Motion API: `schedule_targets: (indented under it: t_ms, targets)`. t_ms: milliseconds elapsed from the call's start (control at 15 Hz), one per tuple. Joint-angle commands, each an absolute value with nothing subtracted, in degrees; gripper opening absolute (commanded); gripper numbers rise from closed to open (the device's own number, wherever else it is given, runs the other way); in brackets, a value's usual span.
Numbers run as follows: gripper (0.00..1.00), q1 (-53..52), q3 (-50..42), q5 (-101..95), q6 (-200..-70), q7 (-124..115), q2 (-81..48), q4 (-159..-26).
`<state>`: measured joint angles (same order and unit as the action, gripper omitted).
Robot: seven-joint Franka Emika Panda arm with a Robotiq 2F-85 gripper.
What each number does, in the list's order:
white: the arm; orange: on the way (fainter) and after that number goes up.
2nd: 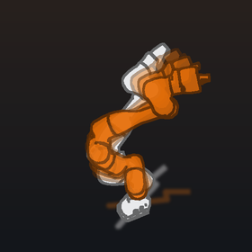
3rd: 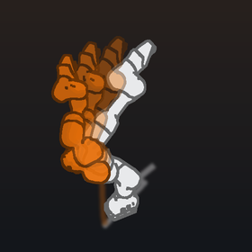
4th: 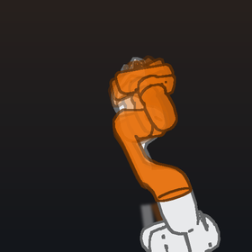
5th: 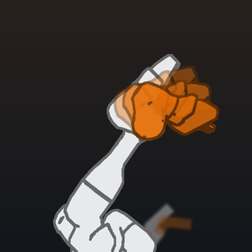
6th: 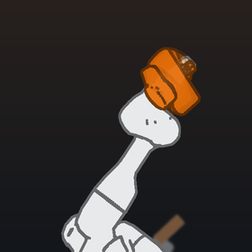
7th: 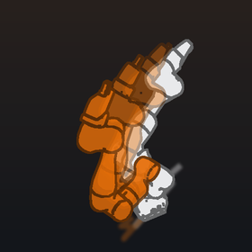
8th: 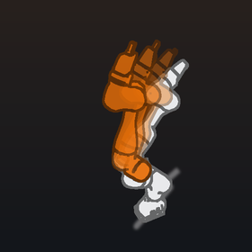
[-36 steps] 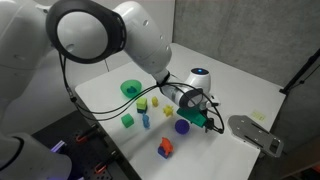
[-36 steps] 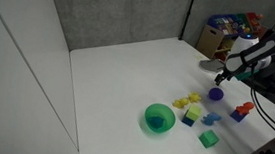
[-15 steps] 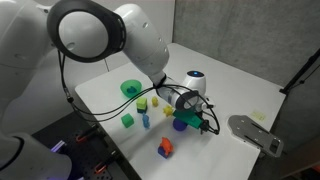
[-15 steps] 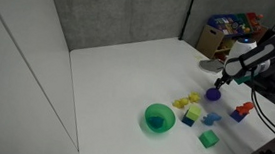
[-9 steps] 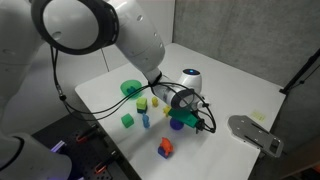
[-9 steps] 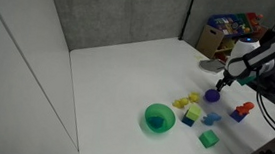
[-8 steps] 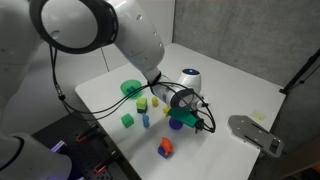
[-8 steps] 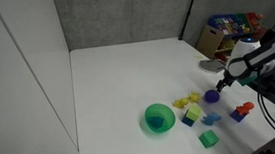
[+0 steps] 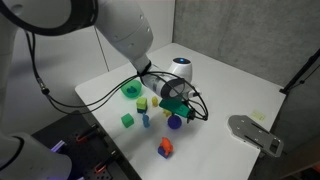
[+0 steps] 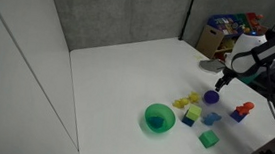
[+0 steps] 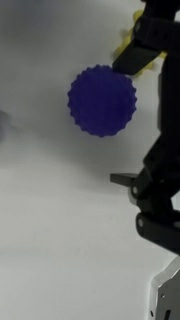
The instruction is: Push the ball closer to the blocks
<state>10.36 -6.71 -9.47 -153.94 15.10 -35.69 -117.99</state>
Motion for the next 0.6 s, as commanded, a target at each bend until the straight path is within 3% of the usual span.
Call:
schedule_targets:
  t_ms: [0, 533]
  targets:
    - [1.00, 11.6, -5.1, -9.4, -153.4, 17.3, -29.4, -121.9]
    - [1.00, 10.0, -8.7, -11.1, -157.2, 13.5, -32.5, -117.5]
